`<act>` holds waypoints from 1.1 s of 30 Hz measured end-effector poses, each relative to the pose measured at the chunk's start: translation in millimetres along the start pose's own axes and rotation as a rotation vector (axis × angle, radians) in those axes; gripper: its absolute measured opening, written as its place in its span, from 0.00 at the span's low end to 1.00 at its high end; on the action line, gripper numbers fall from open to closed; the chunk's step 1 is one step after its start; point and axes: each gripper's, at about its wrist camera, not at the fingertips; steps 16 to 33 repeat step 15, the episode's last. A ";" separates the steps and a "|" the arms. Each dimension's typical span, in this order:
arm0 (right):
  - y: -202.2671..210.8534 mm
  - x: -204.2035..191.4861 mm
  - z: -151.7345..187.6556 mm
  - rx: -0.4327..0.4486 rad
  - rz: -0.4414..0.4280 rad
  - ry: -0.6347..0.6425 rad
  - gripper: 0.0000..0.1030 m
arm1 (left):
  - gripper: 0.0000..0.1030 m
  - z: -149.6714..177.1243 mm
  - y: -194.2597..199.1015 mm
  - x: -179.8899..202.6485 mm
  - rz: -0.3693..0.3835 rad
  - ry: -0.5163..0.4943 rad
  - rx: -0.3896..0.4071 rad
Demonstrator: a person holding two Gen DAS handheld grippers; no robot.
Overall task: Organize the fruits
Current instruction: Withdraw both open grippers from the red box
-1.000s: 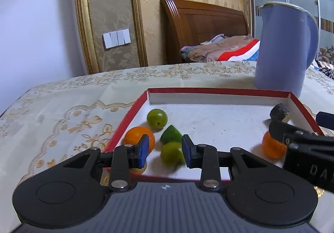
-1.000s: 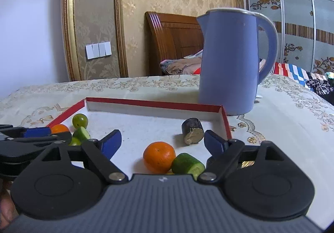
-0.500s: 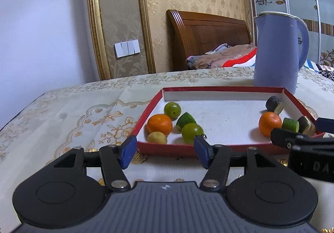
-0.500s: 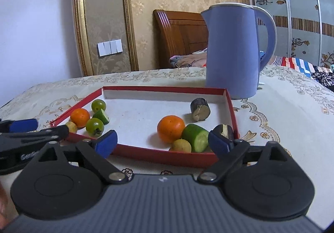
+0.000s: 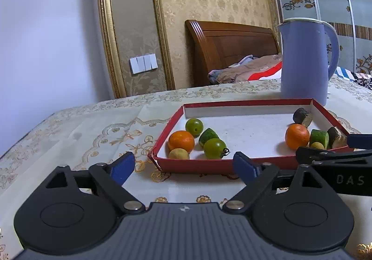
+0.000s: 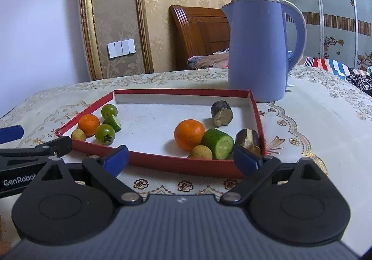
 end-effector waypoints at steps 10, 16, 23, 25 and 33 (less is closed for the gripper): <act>-3.7 -1.9 1.5 -0.019 0.002 0.012 0.97 | 0.96 2.5 -1.9 -14.1 0.046 0.062 -0.052; -3.6 -1.5 1.8 -0.022 0.001 0.011 0.97 | 0.98 3.9 -3.1 -20.9 0.039 0.083 -0.060; -3.6 -1.5 1.8 -0.022 0.001 0.011 0.97 | 0.98 3.9 -3.1 -20.9 0.039 0.083 -0.060; -3.6 -1.5 1.8 -0.022 0.001 0.011 0.97 | 0.98 3.9 -3.1 -20.9 0.039 0.083 -0.060; -3.6 -1.5 1.8 -0.022 0.001 0.011 0.97 | 0.98 3.9 -3.1 -20.9 0.039 0.083 -0.060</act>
Point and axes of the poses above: each gripper's, at about its wrist camera, not at the fingertips, and y roughly against the way its jaws point, x to its right, z to its underside, and after that the axes turned 2 degrees about -z, right-handed
